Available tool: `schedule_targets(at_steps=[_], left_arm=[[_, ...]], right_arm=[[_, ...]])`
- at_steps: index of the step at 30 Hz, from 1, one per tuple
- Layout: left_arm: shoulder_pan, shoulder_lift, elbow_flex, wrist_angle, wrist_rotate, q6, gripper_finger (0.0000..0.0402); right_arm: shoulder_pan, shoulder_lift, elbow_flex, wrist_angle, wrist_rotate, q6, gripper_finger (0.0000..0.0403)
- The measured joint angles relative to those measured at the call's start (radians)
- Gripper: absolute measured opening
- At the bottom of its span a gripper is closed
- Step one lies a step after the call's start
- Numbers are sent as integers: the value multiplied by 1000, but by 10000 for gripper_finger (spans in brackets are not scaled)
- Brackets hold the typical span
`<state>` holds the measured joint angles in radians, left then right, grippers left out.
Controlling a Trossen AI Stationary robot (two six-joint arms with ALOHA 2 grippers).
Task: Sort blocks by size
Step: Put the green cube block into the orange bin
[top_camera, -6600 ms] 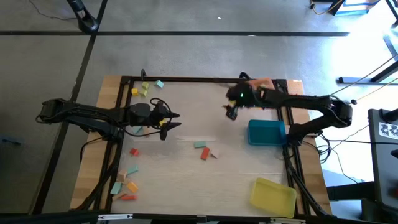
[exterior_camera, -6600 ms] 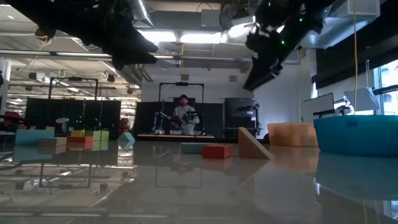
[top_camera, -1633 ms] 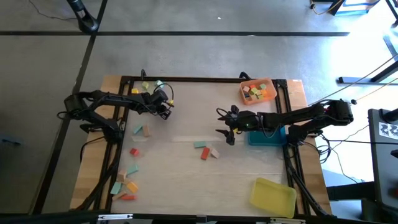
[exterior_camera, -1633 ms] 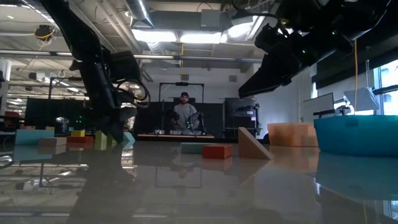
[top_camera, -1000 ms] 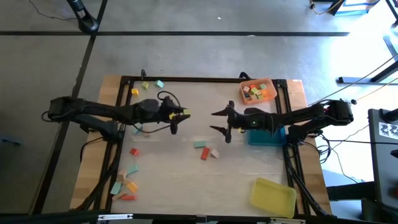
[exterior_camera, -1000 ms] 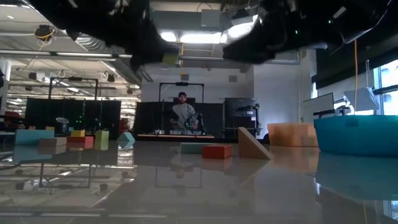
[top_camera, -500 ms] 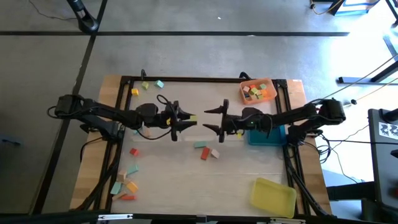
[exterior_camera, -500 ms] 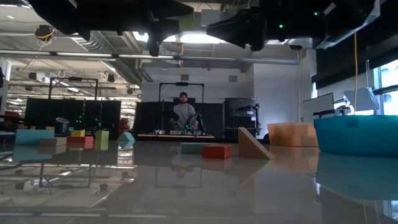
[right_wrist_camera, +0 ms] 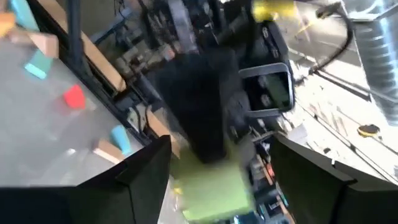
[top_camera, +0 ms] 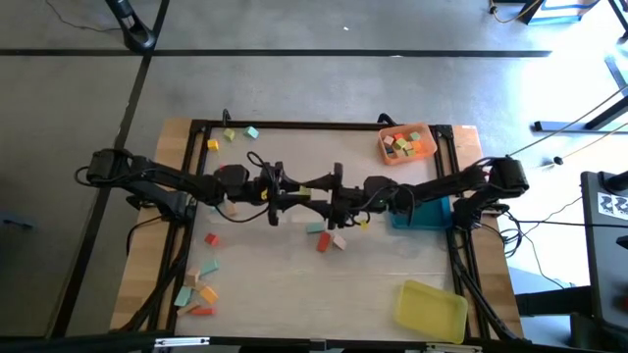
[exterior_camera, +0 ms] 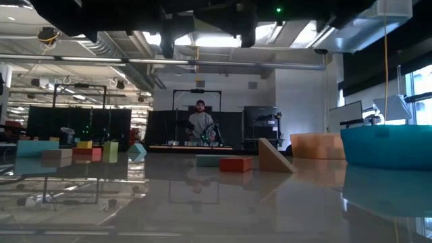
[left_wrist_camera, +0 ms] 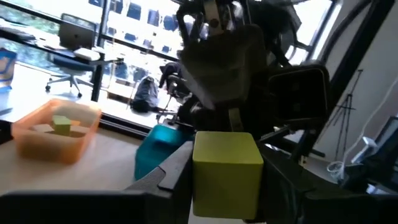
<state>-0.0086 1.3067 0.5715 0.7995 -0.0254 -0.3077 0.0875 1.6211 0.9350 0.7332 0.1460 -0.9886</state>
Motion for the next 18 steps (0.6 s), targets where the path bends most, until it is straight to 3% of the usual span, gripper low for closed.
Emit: schedule_targets(at_steps=[6,14,18], left_arm=[[-12,0,0,-3,15,4,132],[-11,-1,1,-7,15,12,133],[-10,-2,1,-8,15,10,134]], right_arm=[[-1,0,41,-95,-26,-7,247],[-2,0,41,-111,-48,-28,140],[-2,0,41,-113,-52,-44,140]])
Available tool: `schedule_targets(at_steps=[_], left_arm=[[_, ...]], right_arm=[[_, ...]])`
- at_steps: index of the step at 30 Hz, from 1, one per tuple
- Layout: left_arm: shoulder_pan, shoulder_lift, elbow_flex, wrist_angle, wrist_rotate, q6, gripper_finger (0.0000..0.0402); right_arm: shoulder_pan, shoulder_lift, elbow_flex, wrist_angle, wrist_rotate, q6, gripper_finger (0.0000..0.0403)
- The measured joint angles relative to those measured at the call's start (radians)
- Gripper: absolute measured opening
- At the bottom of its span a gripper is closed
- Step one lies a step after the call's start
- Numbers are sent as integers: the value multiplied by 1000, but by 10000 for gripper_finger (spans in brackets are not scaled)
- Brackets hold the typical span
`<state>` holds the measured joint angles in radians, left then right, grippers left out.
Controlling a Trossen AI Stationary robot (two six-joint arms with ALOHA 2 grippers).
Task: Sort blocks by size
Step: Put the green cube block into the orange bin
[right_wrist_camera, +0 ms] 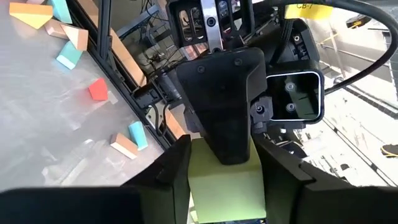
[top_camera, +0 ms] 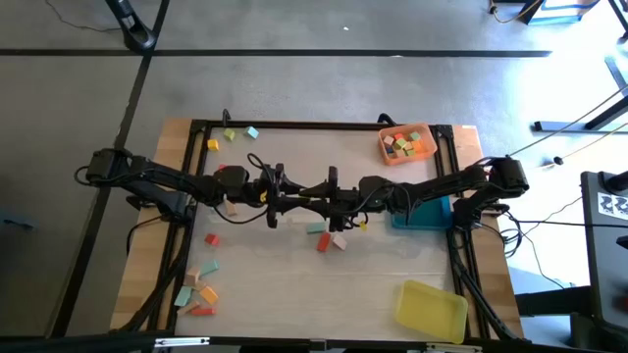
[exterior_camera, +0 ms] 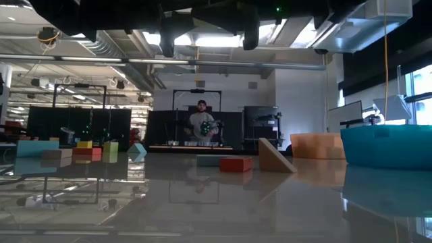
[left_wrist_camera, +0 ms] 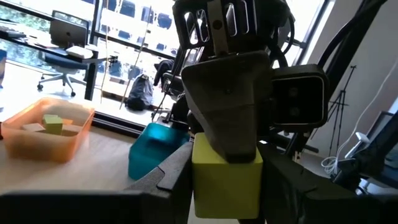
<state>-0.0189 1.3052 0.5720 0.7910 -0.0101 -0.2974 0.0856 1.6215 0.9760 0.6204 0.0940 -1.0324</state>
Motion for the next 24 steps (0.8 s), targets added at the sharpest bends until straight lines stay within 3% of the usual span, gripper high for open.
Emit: schedule_targets(at_steps=[4,9,15,18,24], left_arm=[[1,0,0,2,0,5,137],[17,-4,0,-13,18,38,178],[57,-132,1,-227,23,119,219],[77,-224,0,-412,-48,148,223],[87,-318,-1,-765,-325,125,217]], right_arm=[[0,0,0,-8,0,7,146],[14,-5,0,-13,42,81,139],[35,-102,0,-139,173,233,137],[26,-182,1,-287,309,298,137],[-83,-331,1,-638,579,461,137]])
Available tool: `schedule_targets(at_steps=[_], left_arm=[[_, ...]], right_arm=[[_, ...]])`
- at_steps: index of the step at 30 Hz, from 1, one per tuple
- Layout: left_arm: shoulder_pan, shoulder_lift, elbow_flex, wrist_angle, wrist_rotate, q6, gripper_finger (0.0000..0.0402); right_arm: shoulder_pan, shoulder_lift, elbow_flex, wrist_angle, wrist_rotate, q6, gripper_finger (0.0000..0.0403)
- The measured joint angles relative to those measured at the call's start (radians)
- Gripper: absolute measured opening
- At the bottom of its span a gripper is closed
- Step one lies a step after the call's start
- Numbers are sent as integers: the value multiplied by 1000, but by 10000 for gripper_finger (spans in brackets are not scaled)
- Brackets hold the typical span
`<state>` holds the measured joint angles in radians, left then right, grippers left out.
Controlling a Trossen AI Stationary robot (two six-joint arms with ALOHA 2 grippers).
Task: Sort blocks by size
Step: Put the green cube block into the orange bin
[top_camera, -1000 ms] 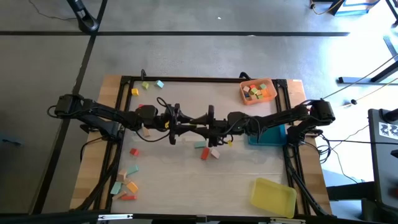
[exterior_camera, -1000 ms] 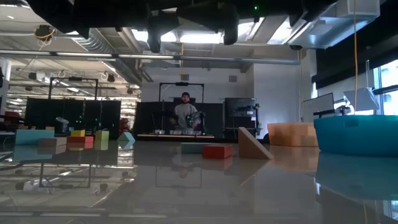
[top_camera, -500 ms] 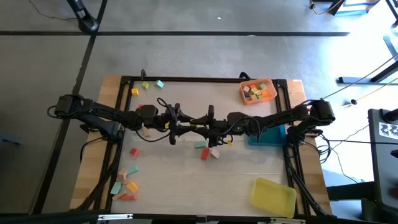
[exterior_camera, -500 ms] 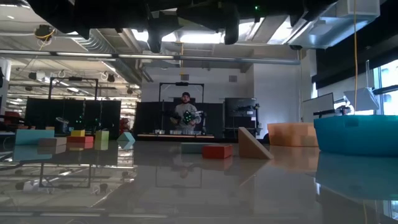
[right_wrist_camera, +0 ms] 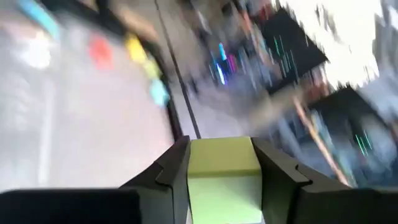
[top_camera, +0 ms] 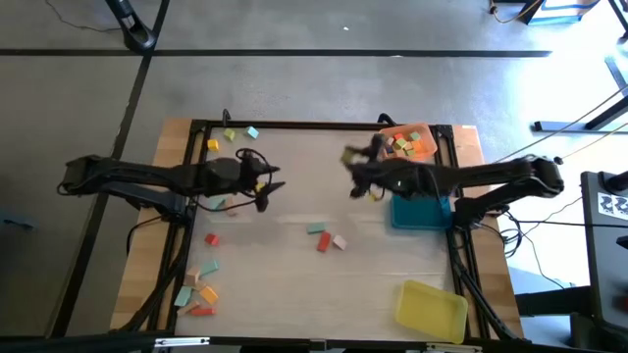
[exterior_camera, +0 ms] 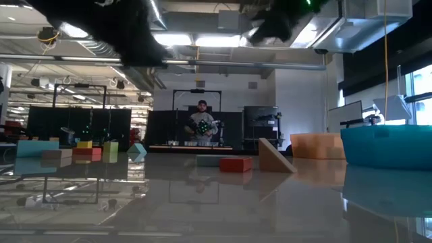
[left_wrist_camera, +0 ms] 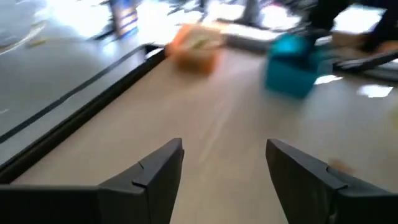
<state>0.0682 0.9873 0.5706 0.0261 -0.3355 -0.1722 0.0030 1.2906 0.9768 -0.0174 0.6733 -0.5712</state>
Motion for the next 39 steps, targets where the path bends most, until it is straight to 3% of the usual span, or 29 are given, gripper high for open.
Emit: schedule_targets(at_steps=[5,12,18,29,39], left_arm=[[0,6,0,-81,-81,-33,217],[0,12,0,-87,-81,-30,219],[0,12,0,-120,-81,-39,219],[0,12,0,-122,-81,-61,219],[0,12,0,-120,-81,-79,219]], right_arm=[[-216,-46,0,-281,48,202,137],[-540,-2,-5,-495,-171,478,137],[-700,53,-30,-534,-275,596,137],[-855,145,-83,-543,-231,649,146],[-866,143,-76,-553,-301,643,277]])
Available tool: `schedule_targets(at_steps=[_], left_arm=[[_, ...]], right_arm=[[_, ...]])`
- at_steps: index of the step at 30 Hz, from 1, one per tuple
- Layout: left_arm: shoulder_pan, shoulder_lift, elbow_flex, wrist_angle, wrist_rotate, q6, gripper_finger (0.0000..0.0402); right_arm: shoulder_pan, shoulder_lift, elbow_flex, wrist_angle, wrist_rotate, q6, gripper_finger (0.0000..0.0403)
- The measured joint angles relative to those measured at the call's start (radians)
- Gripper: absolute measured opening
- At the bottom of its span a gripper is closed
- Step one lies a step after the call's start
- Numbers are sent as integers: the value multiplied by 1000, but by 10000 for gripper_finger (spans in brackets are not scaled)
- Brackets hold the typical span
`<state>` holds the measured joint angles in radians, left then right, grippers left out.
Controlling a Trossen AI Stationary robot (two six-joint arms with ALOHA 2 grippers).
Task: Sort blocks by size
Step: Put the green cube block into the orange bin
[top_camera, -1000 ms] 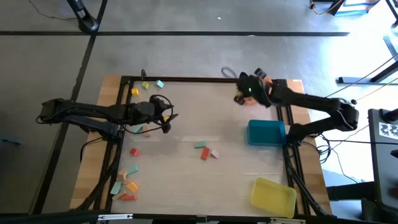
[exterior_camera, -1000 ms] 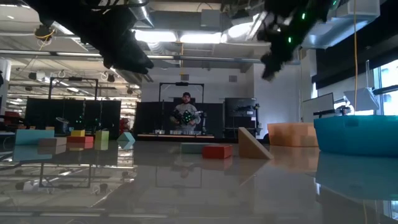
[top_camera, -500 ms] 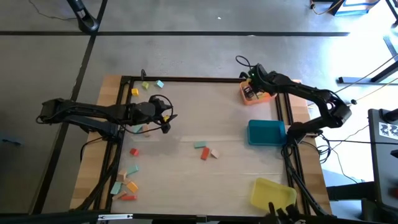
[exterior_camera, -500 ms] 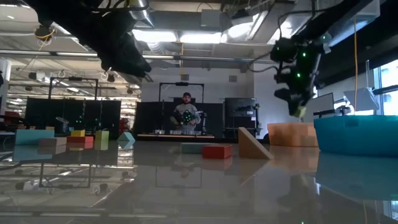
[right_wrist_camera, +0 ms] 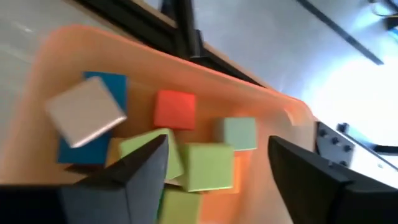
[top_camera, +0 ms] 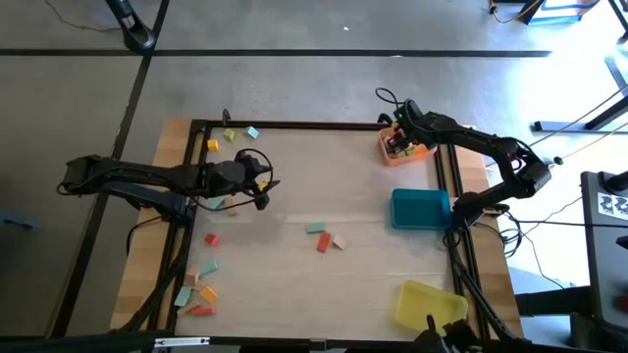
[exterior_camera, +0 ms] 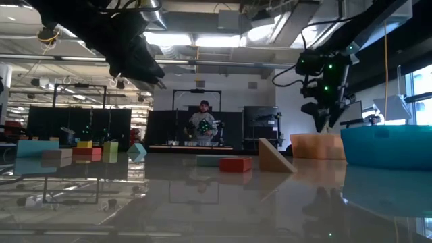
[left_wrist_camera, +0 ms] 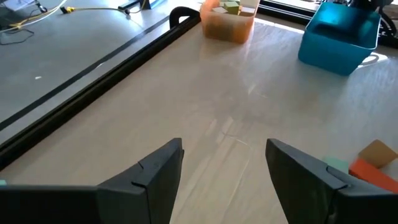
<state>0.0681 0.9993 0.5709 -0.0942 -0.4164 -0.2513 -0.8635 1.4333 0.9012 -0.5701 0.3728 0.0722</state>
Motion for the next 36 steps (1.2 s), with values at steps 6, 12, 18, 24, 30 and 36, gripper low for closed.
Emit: schedule_targets(at_steps=[6,12,18,24,30,36], left_arm=[[2,0,0,1,-5,-31,219],[5,45,2,-2,-79,-109,219],[96,143,80,-122,-133,-110,219],[248,296,244,-269,-153,-35,219],[416,429,383,-442,-315,-35,219],[585,517,393,-457,-281,-50,213]], right_arm=[[95,-86,0,12,-141,1,299],[335,-173,-81,215,-156,4,300],[564,-173,-263,577,-160,32,300],[749,-111,-464,1067,-164,78,301],[820,-100,-499,1139,-117,74,301],[825,-100,-499,1138,-67,52,301]])
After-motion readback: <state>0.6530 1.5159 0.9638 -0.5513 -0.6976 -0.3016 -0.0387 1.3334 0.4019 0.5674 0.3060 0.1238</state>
